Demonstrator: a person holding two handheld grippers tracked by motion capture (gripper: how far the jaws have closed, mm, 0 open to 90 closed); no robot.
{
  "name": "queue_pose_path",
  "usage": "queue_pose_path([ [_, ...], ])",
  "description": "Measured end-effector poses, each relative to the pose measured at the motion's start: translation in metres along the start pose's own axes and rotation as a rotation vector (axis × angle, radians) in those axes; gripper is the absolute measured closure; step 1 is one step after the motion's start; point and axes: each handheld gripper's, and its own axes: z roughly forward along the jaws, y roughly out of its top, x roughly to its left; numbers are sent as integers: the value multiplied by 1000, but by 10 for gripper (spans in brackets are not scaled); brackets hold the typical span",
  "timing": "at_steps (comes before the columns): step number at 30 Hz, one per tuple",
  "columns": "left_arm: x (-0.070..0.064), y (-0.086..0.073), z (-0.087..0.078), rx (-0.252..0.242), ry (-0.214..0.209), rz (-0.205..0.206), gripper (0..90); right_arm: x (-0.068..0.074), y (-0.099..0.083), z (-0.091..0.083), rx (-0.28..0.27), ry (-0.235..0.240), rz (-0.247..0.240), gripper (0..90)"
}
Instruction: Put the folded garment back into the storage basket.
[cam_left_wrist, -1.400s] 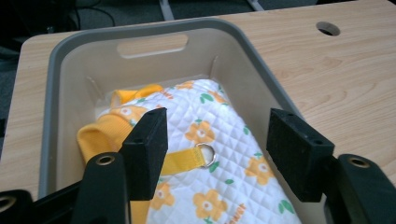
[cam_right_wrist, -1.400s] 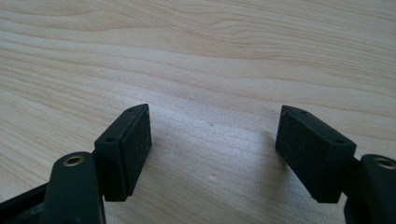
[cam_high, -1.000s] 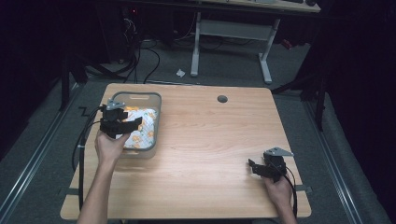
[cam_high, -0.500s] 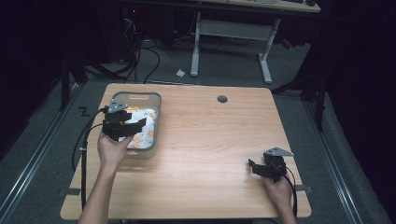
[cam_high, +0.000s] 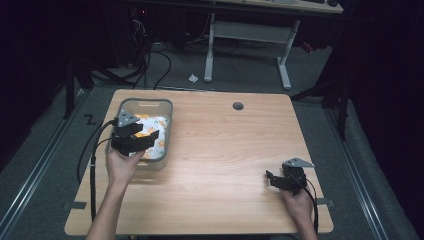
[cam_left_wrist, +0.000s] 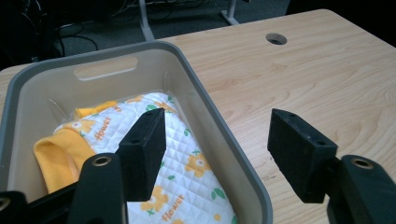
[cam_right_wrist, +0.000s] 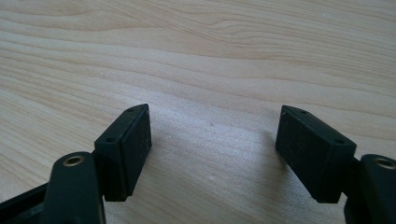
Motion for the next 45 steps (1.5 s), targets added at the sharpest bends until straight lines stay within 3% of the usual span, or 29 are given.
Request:
queue_pose_path([
  [39, -49, -25, 17, -5, -84, 11, 360, 0, 0, 0, 0, 0, 1, 272],
  [41, -50, -27, 18, -4, -94, 7, 360, 0, 0, 0, 0, 0, 1, 272],
  [44, -50, -29, 19, -6, -143, -32, 355, 0, 0, 0, 0, 0, 0, 272],
  [45, -52, -29, 19, -7, -139, -26, 355, 0, 0, 0, 0, 0, 0, 272],
])
